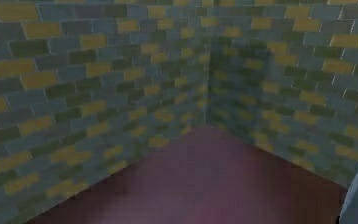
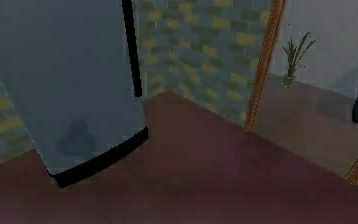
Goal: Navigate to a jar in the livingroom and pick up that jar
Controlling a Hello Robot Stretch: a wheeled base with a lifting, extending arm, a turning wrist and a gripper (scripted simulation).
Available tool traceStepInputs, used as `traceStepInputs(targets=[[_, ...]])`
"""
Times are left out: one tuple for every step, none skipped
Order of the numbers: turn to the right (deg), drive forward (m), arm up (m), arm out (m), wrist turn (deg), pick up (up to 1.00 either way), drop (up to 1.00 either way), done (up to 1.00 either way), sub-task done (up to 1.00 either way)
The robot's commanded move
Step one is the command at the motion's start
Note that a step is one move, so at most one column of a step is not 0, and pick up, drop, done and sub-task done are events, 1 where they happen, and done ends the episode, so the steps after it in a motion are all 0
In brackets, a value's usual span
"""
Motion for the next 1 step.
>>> traceStepInputs(targets=[[45.0, 0.00, 0.00, 0.00, 0.0, 0.00, 0.00, 0.00, 0.00]])
